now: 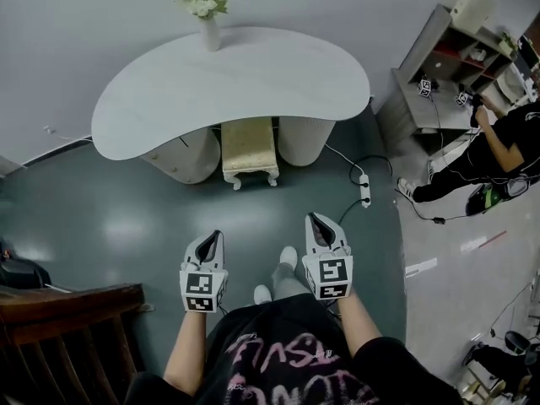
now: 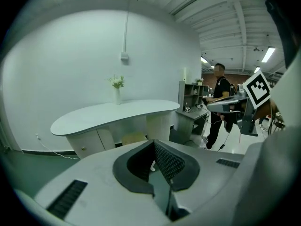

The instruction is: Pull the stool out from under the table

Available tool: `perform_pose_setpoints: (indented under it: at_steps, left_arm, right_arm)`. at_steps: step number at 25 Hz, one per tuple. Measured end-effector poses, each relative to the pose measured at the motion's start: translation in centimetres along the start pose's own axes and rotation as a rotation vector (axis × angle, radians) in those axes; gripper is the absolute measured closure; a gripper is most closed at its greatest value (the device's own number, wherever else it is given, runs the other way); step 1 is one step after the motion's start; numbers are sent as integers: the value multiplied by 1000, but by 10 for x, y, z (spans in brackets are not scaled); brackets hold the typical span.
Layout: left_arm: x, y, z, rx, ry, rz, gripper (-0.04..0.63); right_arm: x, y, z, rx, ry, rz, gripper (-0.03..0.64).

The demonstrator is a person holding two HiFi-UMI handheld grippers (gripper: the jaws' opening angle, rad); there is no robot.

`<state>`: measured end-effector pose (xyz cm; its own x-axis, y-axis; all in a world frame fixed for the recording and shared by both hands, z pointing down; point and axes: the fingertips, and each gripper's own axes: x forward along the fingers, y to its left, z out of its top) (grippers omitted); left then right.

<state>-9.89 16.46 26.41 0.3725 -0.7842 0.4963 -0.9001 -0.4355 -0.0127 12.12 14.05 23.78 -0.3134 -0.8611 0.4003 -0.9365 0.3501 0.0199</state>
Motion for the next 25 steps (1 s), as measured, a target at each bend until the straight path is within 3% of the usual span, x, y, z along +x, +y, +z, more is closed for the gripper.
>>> perform_pose_setpoints:
  at_steps: [12,19,25]
  left_arm:
    - [65,1,5,-23,70,36,583]
    - [83,18,-5,-70,94,65,583]
    - [109,54,-20,-102,119,72,583]
  right_arm:
    - [70,-44,-6,-3,35,92,554]
    - [95,-46,-16,-27,90,136,554]
    - [124,-47,-24,-45,132,116,554]
